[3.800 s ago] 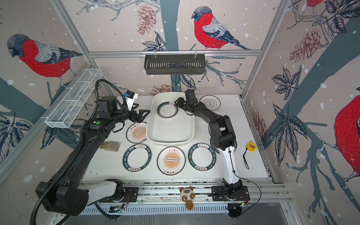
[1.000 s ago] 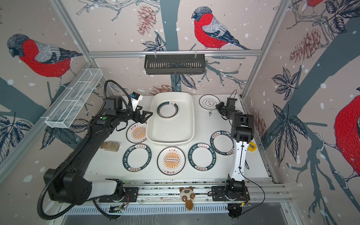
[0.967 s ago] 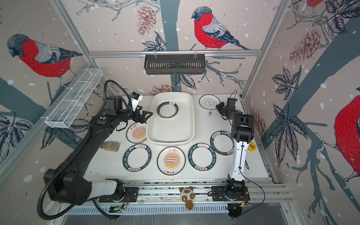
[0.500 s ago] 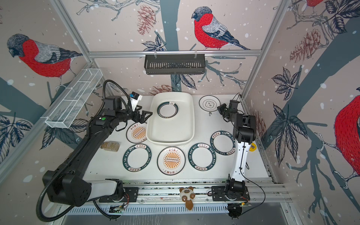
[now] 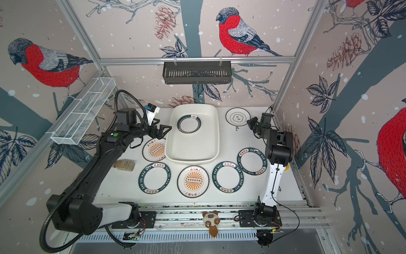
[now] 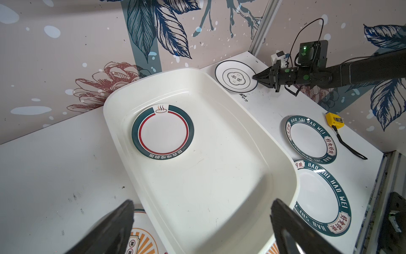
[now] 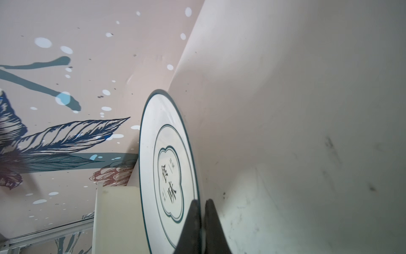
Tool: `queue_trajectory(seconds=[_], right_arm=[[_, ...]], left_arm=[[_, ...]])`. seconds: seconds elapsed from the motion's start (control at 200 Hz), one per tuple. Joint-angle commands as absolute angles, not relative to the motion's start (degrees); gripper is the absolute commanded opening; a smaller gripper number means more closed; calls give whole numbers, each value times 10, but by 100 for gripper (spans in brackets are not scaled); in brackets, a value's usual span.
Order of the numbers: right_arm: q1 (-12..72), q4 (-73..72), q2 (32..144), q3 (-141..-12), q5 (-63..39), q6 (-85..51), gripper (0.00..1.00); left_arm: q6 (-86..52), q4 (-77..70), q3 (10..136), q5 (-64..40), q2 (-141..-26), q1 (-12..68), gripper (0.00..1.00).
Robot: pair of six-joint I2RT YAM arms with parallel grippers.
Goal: Place the plates into the plastic bin on the countertop
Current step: Pick up the plate from the top-right of the table, then place the plate in the plastic bin.
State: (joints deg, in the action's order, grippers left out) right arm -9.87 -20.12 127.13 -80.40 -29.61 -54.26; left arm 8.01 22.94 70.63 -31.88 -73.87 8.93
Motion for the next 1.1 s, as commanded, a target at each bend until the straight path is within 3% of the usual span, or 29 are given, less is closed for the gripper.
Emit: queue_trajectory(seconds=[0.0,0.605,1.096], right_arm=[[-100,-240,1250,-798,-316,-560,2],[-76,-256,1129,-719,-330,-567,2],[35,-177,1065,-734,-324,-512,2]], left_arm=[[81,217,707,-331,-733,90,96],[75,207,705,-306,-722,89,96],[73,203,701,-305,-715,90,95]])
